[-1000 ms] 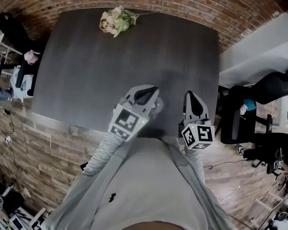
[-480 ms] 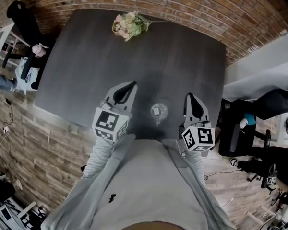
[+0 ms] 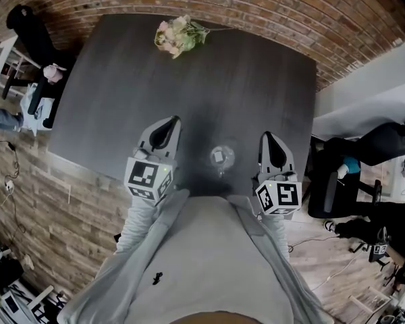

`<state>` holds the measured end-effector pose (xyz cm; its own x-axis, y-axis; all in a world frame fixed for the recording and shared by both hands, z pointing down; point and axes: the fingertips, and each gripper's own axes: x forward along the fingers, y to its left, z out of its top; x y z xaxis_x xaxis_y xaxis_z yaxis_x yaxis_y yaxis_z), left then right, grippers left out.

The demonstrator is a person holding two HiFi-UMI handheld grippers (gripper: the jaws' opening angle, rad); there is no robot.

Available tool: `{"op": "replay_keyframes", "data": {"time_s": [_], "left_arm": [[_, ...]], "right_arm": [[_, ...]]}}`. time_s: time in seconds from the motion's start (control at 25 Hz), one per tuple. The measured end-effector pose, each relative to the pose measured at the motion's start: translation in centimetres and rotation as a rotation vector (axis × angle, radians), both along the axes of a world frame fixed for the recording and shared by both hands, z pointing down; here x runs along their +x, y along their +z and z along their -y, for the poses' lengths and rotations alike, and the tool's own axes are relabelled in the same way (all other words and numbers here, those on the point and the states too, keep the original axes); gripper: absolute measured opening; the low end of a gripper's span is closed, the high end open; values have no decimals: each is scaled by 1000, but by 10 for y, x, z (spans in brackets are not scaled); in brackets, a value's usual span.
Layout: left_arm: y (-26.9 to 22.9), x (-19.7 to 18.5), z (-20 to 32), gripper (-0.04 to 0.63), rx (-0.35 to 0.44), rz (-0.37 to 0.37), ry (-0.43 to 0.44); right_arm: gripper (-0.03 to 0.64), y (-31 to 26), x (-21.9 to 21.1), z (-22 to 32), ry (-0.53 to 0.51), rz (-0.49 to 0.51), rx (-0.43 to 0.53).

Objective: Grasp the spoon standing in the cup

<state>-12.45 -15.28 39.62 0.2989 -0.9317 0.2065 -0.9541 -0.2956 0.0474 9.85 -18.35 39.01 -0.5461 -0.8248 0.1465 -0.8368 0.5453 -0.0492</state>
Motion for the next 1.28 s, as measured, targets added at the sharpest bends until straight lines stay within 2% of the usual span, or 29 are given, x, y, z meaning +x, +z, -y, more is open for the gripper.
{"op": "replay_keyframes", "data": {"time_s": [0.64, 1.28], "left_arm": [[-6, 8, 3, 18, 14, 10, 34], [-5, 7, -1, 18, 14, 2, 25]], "right_arm": [[15, 0, -5, 0, -20, -10, 3], [15, 6, -11, -5, -38, -19, -10]]}}
